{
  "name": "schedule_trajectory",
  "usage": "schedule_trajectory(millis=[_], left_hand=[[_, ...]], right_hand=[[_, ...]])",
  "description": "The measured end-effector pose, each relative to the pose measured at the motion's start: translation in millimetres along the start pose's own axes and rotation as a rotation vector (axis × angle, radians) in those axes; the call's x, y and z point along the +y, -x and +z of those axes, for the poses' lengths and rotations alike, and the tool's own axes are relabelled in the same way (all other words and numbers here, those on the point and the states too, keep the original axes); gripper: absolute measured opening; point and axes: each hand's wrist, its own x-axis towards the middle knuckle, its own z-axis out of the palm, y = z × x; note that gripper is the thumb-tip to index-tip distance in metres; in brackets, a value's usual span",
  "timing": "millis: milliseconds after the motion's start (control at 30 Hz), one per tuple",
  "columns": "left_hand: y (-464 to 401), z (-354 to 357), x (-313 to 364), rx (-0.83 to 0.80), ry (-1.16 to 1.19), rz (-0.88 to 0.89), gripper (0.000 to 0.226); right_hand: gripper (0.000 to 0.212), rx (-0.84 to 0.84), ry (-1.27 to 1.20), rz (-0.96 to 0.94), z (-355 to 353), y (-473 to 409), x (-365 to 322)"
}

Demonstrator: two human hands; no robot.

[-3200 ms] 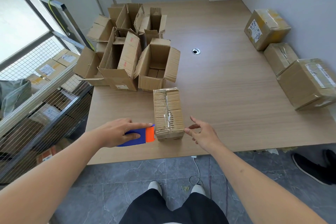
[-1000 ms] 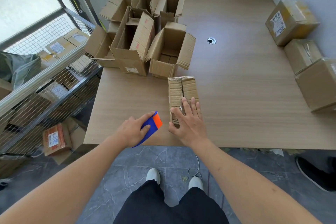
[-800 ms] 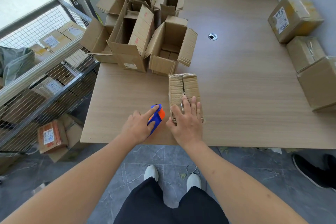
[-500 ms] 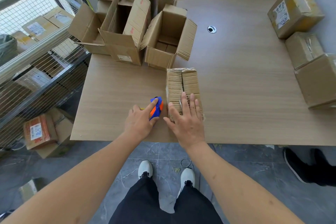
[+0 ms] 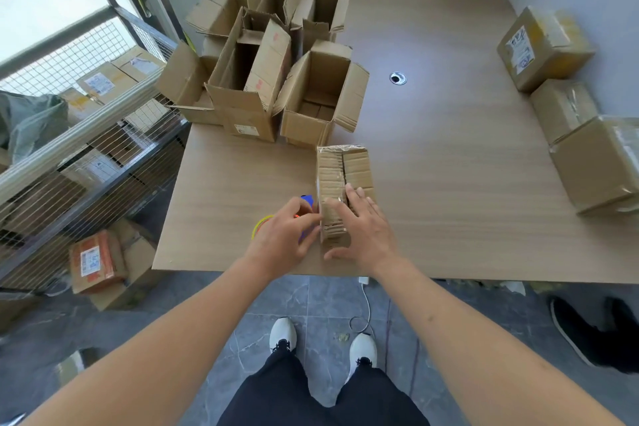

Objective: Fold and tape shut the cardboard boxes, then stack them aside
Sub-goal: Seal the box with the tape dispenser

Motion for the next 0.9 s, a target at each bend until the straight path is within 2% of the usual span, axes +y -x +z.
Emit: schedule_trajectory(millis=[133, 300, 467, 633, 767, 900], left_hand=[[-4.2, 10.2, 9.7, 0.01, -0.096, 0.117, 0.028], [-13.1, 24.7, 19.3, 0.072, -0.172, 0.201, 0.028], [-17.1, 32.7, 10.1, 0.054, -0.135, 0.213, 0.036], [-15.3, 32.4, 15.3, 0.049, -0.13, 0.175, 0.035], [-26.0, 27.2, 24.7, 0.033, -0.194, 0.187, 0.032], [-39.1, 24.4, 37.1, -0.04, -0.23, 0.092, 0.051]], right_hand=[[0.115, -0.031, -0.08, -0.041, -7.6, 0.5, 14.8], [0.087, 0.014, -0.15, -0.157, -8.5, 9.0, 40.4], [0.077, 0.043, -0.204, -0.224, -13.4, 16.8, 66.1], [0.058, 0.323, -0.164, -0.148, -13.3, 31.4, 87.2], [0.042, 0.277, -0.328, -0.134, -12.3, 37.9, 98.7], [0.037, 0.289, -0.502, -0.062, -12.3, 40.3, 99.2]])
